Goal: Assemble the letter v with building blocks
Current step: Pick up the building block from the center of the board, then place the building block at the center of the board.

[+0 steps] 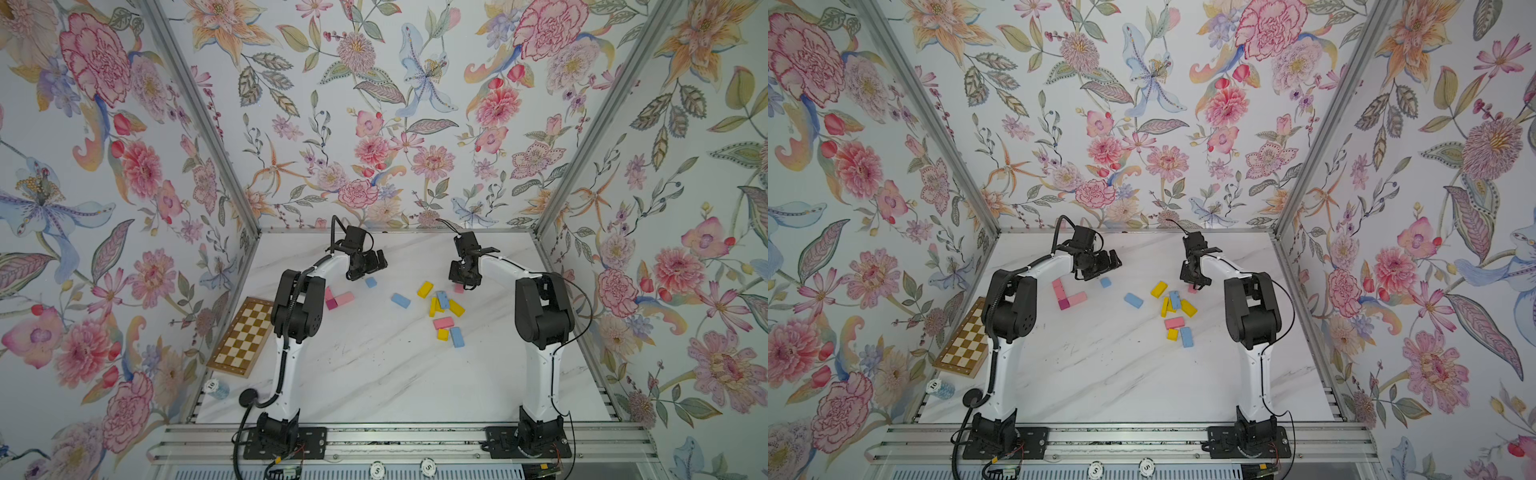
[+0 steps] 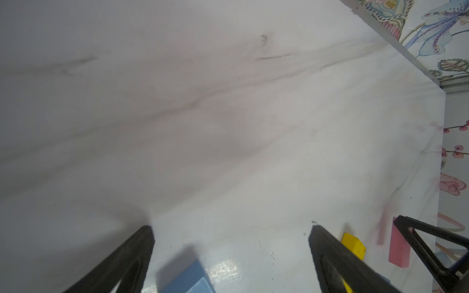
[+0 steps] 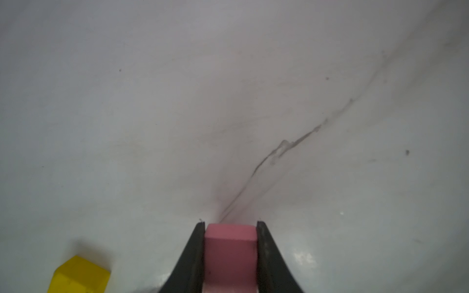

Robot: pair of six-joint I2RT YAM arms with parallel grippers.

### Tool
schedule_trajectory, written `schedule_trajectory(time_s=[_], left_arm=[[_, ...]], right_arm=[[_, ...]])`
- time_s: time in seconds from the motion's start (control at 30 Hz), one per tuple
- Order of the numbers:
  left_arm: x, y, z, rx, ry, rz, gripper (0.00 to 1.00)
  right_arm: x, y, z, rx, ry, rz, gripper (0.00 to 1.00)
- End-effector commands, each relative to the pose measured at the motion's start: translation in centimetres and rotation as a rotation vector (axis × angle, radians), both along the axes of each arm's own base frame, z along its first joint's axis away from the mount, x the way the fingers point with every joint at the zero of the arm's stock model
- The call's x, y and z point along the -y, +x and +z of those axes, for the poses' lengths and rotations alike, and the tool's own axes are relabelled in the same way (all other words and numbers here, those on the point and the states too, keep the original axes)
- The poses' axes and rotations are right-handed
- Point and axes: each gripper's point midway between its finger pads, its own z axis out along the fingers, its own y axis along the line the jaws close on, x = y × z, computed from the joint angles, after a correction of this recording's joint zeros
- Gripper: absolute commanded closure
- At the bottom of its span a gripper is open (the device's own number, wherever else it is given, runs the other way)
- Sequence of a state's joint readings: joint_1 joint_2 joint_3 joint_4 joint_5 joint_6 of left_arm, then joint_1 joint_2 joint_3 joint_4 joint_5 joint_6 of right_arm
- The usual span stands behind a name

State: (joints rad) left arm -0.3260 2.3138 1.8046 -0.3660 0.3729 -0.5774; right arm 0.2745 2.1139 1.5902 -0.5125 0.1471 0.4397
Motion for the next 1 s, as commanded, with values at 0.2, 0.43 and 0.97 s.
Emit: schedule_trajectory(time_s=[0.2,0.43,0.97], left_arm=[[6.9,-3.7,-0.4,-0.053,-0.140,-0.066,0.01],[8.9,-6.9,3.3,-0.031,-0.295,-0.036,0.01],[-7.4,-3.4,17.0,0.209,-0.010,0.044,0.01]], right_arm=[[-0.1,-1.8,9.4,0.165,0.120,0.010,0.72],[0.3,-2.2,14.5,0.267,0.178,-0.013,0.71],[-16.4,-1.0,13.0,0.271,0.358,0.101,0.69]])
